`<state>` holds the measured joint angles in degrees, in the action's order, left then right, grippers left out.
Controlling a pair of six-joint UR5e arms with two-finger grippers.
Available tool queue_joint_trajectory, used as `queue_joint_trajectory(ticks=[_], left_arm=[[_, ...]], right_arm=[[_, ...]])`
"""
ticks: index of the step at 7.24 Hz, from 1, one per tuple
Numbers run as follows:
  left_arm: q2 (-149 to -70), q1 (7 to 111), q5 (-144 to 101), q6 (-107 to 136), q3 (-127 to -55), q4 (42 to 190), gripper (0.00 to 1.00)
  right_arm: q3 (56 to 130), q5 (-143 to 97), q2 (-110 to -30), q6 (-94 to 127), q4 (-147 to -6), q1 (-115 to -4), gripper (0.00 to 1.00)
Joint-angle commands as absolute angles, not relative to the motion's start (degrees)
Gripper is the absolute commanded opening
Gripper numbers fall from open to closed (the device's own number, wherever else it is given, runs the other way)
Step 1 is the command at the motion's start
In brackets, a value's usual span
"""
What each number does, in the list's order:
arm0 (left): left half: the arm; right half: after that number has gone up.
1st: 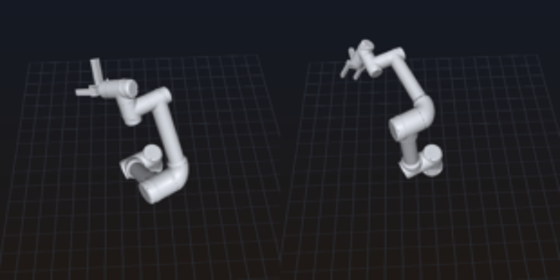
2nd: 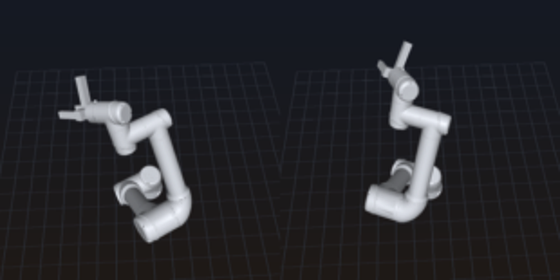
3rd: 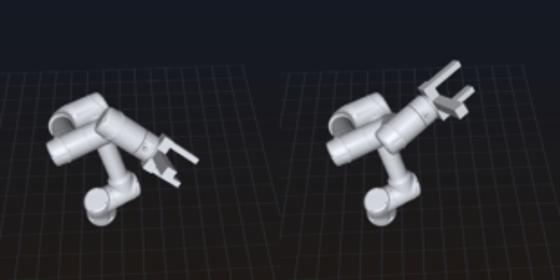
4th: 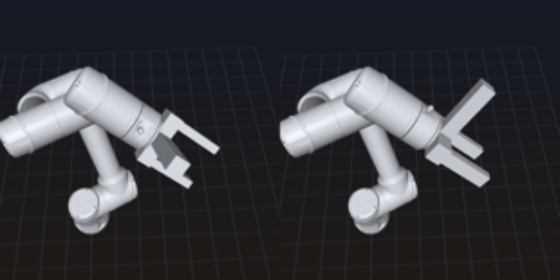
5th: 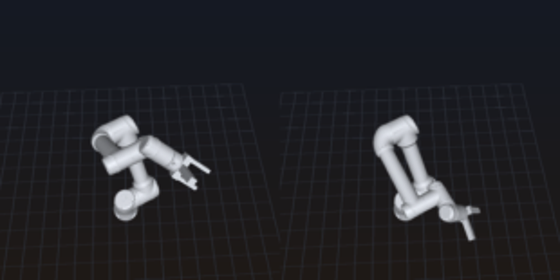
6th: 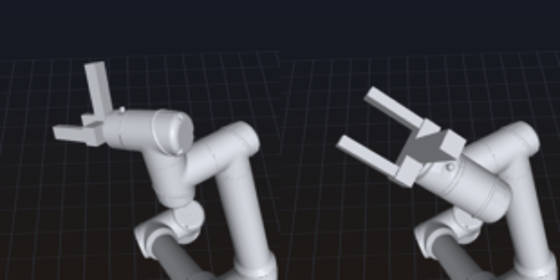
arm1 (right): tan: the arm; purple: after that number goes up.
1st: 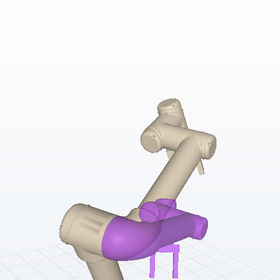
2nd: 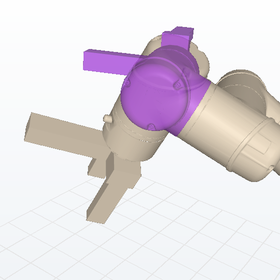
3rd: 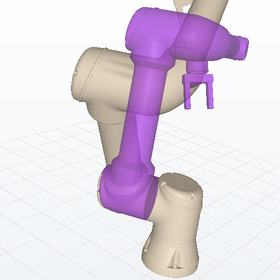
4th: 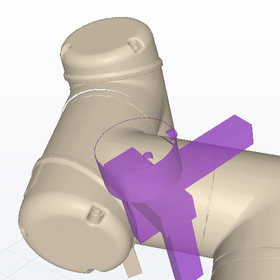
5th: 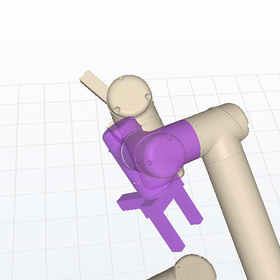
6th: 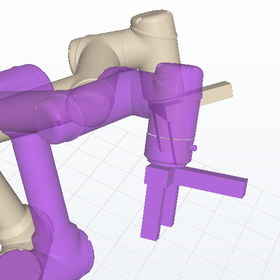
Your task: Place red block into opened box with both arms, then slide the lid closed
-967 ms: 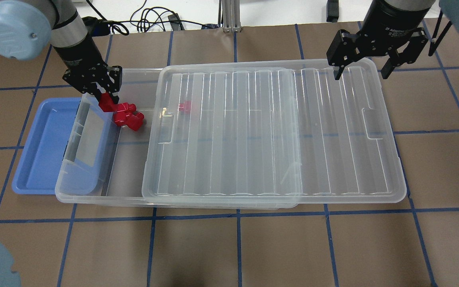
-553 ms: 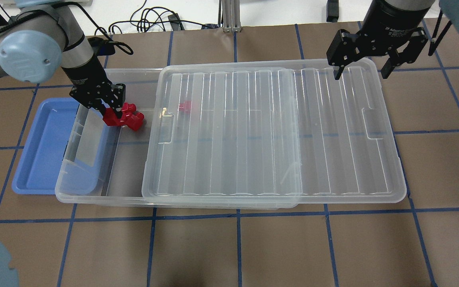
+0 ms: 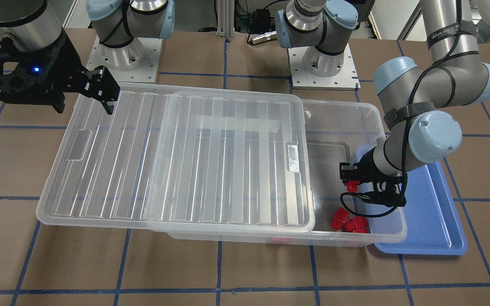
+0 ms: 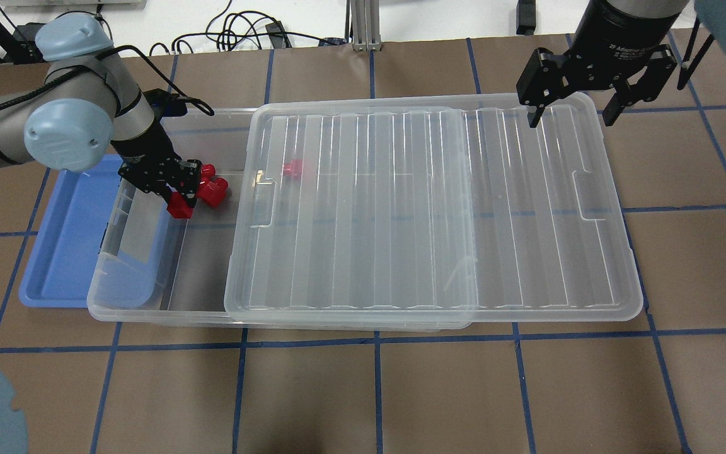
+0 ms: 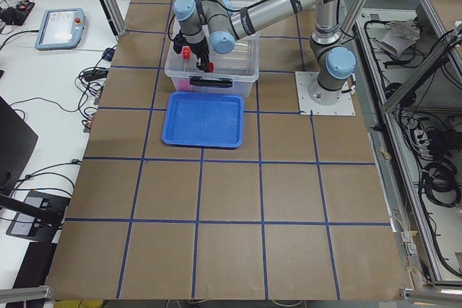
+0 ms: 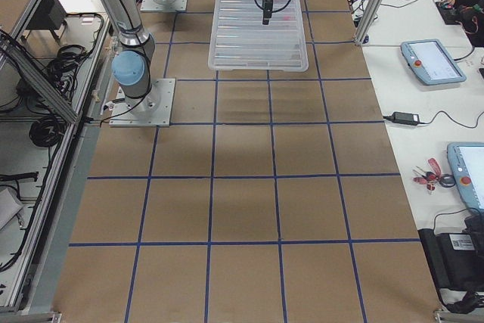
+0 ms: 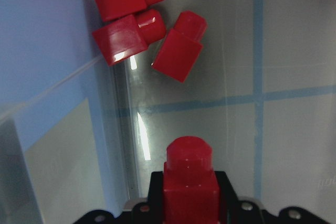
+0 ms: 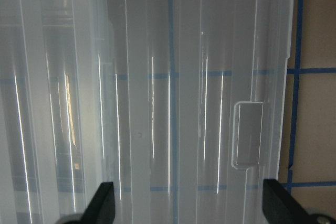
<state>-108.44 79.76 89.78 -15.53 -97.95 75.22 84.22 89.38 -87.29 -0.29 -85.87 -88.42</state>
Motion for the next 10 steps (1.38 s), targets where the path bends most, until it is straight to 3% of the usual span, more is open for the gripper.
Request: queue_joint_trajectory(ticks=[1, 5, 6, 7, 8, 10], left_arm=[[-109.33, 79.63, 89.47, -15.47, -98.96, 74.88, 0.00], [-110.83, 79.54, 89.56, -15.12, -106.35, 63.63, 0.00], [-110.92, 79.63, 89.47, -15.03, -106.43, 63.63, 0.11], [-110.92, 79.63, 89.47, -15.03, -106.52, 63.72, 0.45], [-110.74, 79.54, 89.47, -14.68, -106.61, 64.24, 0.65], [-110.31, 79.63, 89.65, -14.68, -106.61, 64.34, 0.73]], right_arm=[[84.37, 89.38, -87.45, -0.26, -85.87, -88.42, 1.00], [84.46, 89.38, -87.45, -0.26, -85.87, -88.42, 1.00], [84.46, 89.38, -87.45, -0.35, -85.87, -88.42, 1.00], [84.46, 89.38, -87.45, -0.26, -85.87, -88.42, 1.00], [84.46, 89.38, -87.54, -0.26, -85.87, -88.42, 1.00], [84.46, 89.38, -87.45, -0.35, -85.87, -88.42, 1.00]])
